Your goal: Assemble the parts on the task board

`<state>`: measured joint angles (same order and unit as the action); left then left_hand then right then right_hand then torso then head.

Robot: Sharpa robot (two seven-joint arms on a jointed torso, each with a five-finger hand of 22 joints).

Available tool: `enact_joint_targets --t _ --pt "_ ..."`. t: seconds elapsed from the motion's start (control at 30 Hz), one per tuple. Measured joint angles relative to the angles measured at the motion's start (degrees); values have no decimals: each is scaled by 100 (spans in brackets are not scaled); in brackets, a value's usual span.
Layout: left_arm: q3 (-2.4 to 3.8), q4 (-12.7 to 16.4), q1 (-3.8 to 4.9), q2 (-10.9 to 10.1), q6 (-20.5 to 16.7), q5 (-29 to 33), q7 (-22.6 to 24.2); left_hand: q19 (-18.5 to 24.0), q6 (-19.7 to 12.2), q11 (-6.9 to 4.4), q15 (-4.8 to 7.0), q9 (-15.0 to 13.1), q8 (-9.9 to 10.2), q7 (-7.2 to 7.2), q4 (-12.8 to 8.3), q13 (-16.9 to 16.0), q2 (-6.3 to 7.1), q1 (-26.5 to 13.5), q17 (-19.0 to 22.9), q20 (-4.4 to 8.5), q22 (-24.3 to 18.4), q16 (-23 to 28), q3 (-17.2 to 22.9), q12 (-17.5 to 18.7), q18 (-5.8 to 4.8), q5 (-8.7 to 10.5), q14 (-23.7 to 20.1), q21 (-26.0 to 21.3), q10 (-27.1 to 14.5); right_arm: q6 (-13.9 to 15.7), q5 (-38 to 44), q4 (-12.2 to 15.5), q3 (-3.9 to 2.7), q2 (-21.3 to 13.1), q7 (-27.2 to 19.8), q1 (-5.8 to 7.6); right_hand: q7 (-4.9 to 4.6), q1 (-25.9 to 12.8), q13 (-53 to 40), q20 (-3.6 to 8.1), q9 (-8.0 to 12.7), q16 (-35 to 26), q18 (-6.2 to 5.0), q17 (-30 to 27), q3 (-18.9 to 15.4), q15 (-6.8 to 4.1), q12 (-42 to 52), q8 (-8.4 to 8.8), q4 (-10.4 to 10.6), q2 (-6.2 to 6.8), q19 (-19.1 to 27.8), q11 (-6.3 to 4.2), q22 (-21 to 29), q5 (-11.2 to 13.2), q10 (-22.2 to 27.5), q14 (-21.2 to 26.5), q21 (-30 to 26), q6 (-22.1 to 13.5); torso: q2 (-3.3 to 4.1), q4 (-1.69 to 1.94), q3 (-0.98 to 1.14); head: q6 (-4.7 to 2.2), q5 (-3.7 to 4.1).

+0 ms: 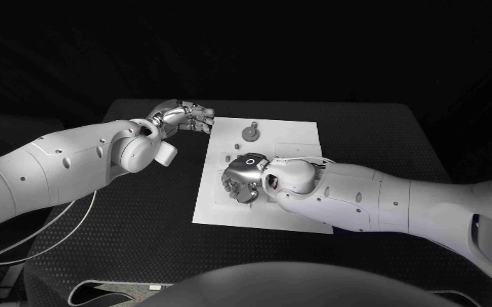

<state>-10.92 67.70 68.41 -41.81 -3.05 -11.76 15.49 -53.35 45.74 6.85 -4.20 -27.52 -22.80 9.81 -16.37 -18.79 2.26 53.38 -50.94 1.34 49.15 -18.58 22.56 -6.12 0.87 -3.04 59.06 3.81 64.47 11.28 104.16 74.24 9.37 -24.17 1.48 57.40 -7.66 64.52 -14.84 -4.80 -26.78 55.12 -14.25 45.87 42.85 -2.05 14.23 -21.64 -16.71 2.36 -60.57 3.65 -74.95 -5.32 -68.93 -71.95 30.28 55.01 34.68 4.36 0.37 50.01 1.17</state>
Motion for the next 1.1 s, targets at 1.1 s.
enact_joint_targets --t 1.1 --pt "-2 -4 1 -16 41 -1 -32 0 -20 0 0 9 0 20 -1 11 -20 -20 0 0 -10 22 -31 0 0 0 0 0 0 261 -512 76 42 -164 -156 -37 -229 -286 240 -87 210 77 -27 -8 -547 241 -535 395 76 524 231 326 2 -23 791 338 134 -683 0 -3 4 0 62"
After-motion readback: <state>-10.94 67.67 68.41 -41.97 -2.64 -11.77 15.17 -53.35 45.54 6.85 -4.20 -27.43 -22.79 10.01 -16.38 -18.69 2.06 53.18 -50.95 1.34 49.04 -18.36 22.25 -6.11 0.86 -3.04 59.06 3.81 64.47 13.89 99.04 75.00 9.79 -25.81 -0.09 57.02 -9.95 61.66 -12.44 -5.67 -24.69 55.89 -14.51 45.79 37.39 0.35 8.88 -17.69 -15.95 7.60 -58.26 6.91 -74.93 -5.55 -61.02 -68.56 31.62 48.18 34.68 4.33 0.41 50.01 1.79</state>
